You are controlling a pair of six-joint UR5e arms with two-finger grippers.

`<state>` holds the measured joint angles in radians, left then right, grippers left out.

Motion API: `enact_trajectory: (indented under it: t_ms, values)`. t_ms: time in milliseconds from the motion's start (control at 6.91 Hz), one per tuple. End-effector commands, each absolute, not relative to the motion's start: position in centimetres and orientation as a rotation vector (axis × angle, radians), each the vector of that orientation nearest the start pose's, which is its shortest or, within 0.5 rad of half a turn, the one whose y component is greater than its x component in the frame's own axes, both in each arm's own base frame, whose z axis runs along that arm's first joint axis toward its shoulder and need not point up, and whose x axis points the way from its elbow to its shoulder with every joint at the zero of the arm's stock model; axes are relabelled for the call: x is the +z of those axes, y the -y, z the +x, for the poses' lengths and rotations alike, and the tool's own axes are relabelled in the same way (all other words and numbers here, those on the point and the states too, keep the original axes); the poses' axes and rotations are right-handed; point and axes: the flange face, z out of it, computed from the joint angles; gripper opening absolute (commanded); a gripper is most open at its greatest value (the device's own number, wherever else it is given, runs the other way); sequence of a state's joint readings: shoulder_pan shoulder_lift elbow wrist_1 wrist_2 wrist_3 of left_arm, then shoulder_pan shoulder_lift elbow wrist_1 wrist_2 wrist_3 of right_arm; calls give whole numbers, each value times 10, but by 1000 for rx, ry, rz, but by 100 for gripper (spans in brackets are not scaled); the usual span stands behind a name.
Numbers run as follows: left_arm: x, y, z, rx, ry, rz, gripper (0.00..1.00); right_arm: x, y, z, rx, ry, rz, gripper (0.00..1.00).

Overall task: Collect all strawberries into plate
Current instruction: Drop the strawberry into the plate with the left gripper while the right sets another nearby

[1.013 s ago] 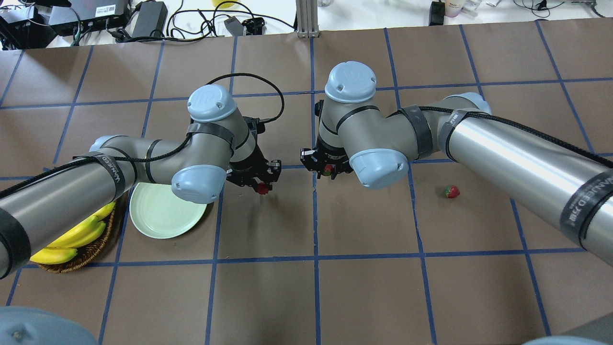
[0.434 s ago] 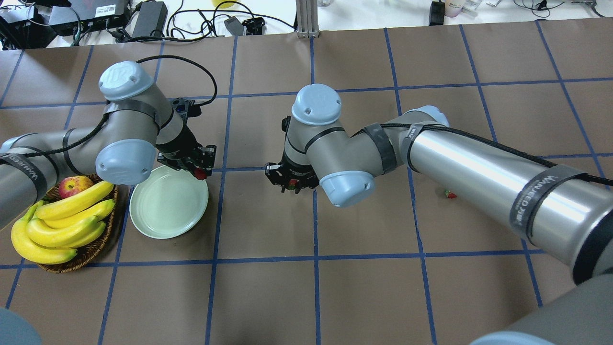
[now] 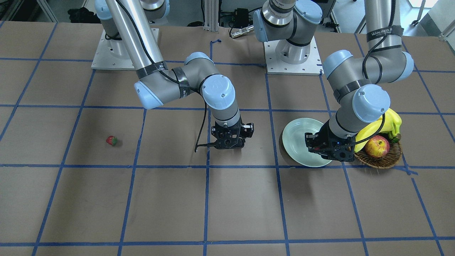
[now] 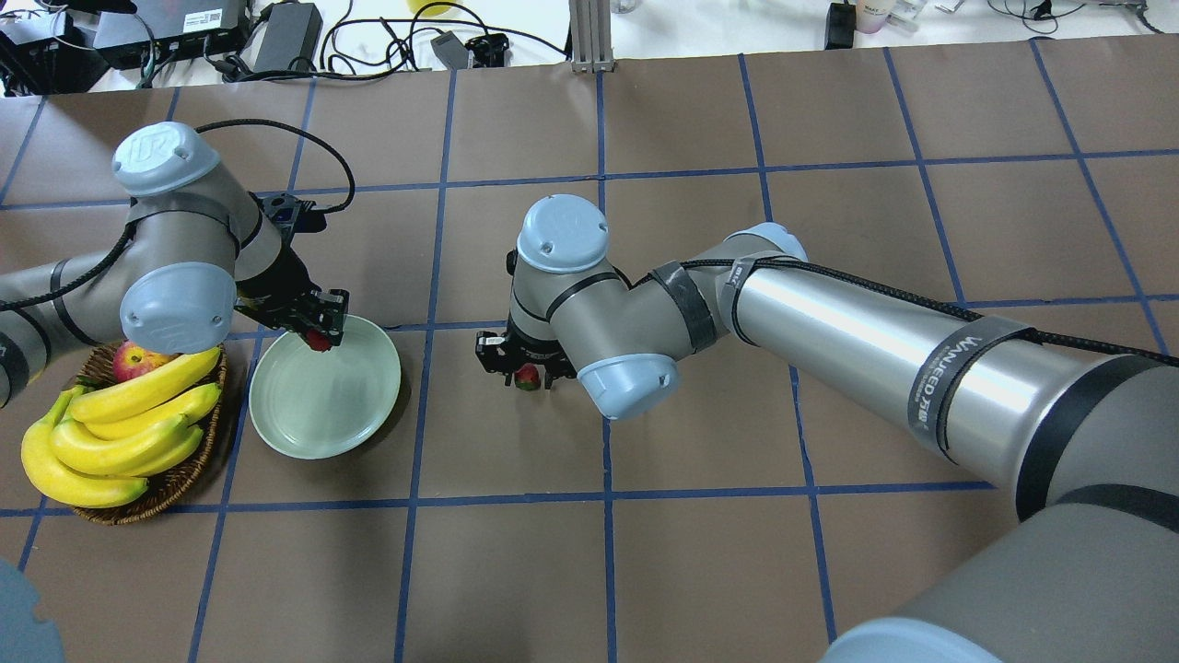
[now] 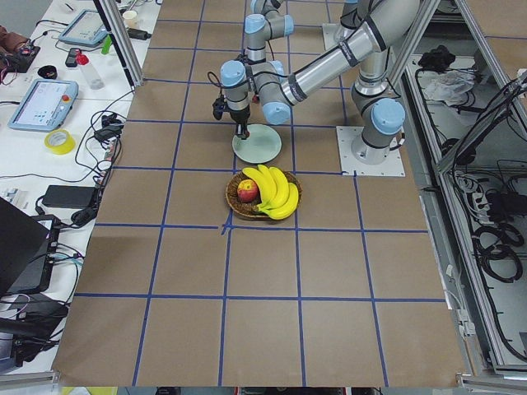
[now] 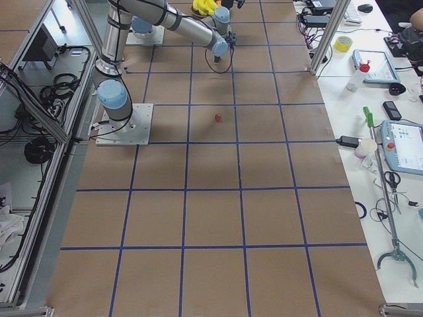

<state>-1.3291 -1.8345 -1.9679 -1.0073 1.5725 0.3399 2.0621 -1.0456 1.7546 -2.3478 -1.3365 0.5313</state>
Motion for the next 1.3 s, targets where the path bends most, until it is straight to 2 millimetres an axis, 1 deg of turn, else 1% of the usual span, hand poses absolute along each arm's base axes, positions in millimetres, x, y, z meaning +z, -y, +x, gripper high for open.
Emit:
enact_trajectory:
  t_ms: [0, 145, 289, 434, 579, 723, 868, 1013, 1157]
  values:
    - [214, 523, 7, 186, -3158, 147, 77, 202, 472, 425, 43, -2938, 33, 100]
    - [216, 523, 7, 188, -3158, 139, 86, 232, 480, 402, -46, -3002, 18, 100]
    - [221, 522, 4, 214, -3161, 132, 93, 257, 496, 367, -105, -3031, 29, 100]
    - [225, 524, -5, 222, -3166, 125, 96, 276, 512, 320, -80, -3064, -3, 100]
    - [228, 523, -36, 214, -3158, 160, 96, 296, 526, 272, -78, -3084, 3, 100]
    - [230, 521, -75, 206, -3154, 95, 96, 310, 534, 241, -90, -3088, -61, 100]
    - [229, 516, -116, 191, -3144, 36, 96, 310, 538, 208, -63, -3138, -151, 100]
    - [227, 509, -147, 190, -3135, -26, 96, 308, 534, 181, -49, -3150, -183, 99]
    - [218, 507, -169, 201, -3182, -37, 96, 296, 523, 158, -17, -3152, -225, 96]
